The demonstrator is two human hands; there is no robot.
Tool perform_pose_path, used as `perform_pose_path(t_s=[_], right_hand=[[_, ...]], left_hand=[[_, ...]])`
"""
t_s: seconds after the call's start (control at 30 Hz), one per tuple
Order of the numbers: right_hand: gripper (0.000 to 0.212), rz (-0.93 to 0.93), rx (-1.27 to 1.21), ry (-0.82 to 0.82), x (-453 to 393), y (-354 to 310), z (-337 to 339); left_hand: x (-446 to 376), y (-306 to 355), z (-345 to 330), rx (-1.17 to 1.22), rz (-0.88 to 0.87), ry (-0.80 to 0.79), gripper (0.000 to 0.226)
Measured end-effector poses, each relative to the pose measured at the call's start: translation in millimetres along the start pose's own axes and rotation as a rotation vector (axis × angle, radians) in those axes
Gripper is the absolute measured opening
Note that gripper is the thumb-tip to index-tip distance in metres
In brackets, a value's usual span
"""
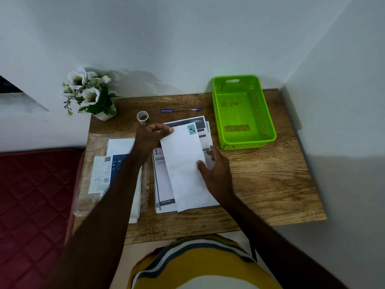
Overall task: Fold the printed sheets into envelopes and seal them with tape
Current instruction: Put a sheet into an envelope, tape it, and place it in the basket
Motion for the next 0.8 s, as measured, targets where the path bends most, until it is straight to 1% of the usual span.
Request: perform_pose_path(t_s=[0.07, 0.1, 0.17, 0.23, 0.3, 0.37, 0.53, 0.7, 0.8], right_hand=[[0.059, -0.142, -0.094, -0.080, -2.3, 0.5, 6.5], [0.049, -0.198, -0.191, -0.143, -3.7, 2.4, 8.9], [0.025, -0.309, -0.407, -0.275, -4.3, 8.0, 11.5], [0.015, -0.406, -0.533, -0.374, -2.2, 11.0, 13.5], [0.014, -0.463, -0.586, -0.392, -1.1, 12.9, 13.0], [0.016, -0.497, -0.626, -0.394, 1.0, 12.7, 11.9], [0.024, -0.516, -0.666, -0.421, 11.1, 6.0, 12.3], [0.017, -0.554, -0.697, -0.422, 16.1, 4.4, 12.1], [0.017, -0.552, -0.694, -0.417, 16.1, 5.0, 11.7]], left_hand=[[-2.9, 0.4, 2.6, 0.052, 0.063, -0.009, 0.022], [-4.4, 0.4, 2.8, 0.081, 0.093, 0.000, 0.025], [-6.4, 1.5, 1.0, 0.146, 0.133, 0.022, 0.021], [-7.2, 4.6, -4.7, 0.234, 0.162, 0.010, 0.018], [-7.7, 6.8, -10.8, 0.311, 0.191, -0.018, 0.022], [-6.6, 7.4, -14.6, 0.343, 0.220, -0.037, 0.024], [-2.0, 3.1, -17.4, 0.357, 0.230, -0.045, 0.028], [-0.3, 1.0, -16.5, 0.334, 0.253, -0.038, 0.026], [0.6, 2.0, -16.3, 0.352, 0.251, -0.038, 0.026]])
Point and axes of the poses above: each hand's wrist, its own x-axis away from the middle knuckle, its own z-axis out of the back of the hand, y = z × x, the point moved 1 cm from there along -x, towards the middle knuckle, and after that the axes turned 5 degrees about -x, right-handed, at the moved point
